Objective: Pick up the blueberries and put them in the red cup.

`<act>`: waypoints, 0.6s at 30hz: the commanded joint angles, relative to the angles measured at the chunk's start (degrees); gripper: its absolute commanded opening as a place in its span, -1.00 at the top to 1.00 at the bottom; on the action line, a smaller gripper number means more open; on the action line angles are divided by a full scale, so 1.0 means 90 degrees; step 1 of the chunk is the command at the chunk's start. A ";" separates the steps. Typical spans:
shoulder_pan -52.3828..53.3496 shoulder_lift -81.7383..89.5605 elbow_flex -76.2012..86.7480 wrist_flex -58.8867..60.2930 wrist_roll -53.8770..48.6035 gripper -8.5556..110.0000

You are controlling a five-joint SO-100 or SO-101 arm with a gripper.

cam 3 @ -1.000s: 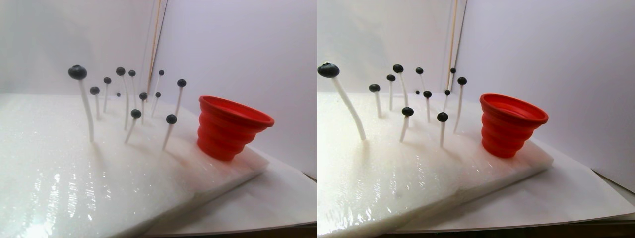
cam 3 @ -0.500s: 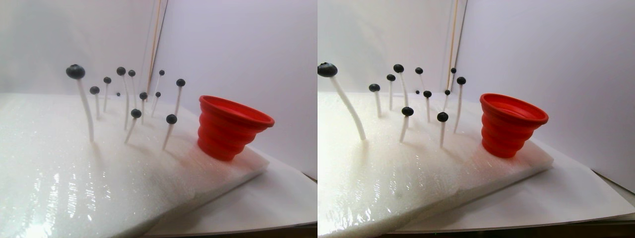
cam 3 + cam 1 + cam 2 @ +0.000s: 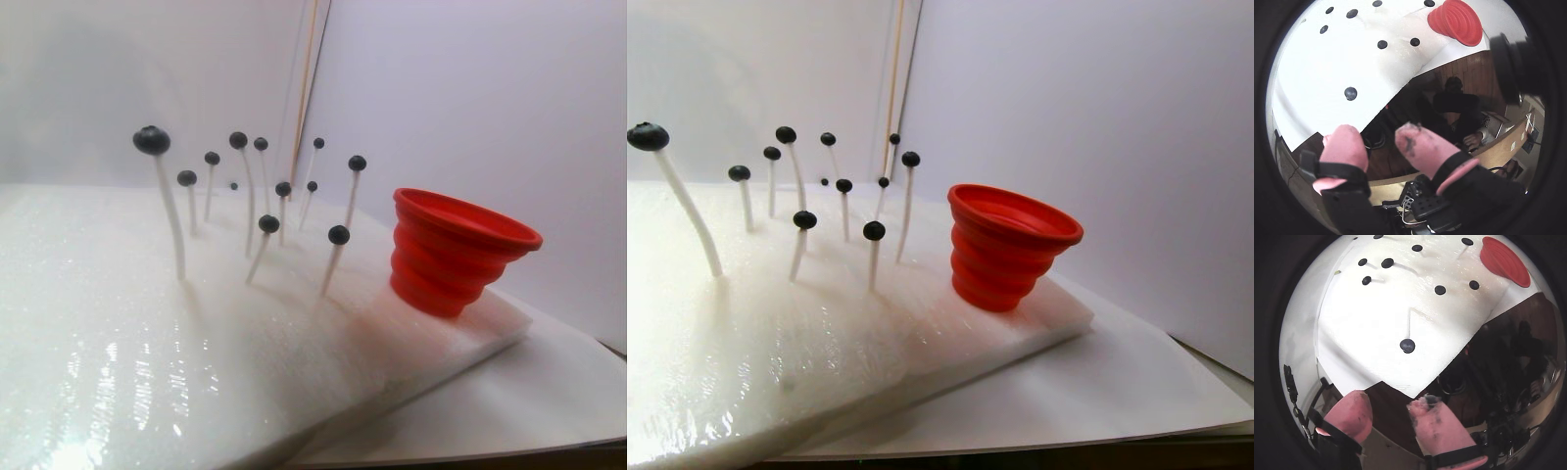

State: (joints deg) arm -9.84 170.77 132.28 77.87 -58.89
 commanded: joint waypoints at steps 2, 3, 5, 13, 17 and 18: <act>0.0020 -0.0088 0.0000 -0.0273 -0.0166 0.59; 0.0010 -0.0117 0.0059 -0.0352 -0.0186 0.59; -0.0020 -0.0225 0.0176 -0.0479 -0.0264 0.59; -0.0225 -0.0801 0.0420 -0.1035 -0.0391 0.58; -0.0342 -0.1006 0.0488 -0.1260 -0.0410 0.58; -0.0361 -0.1055 0.0508 -0.1318 -0.0410 0.58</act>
State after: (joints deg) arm -12.57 161.98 137.55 67.76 -62.49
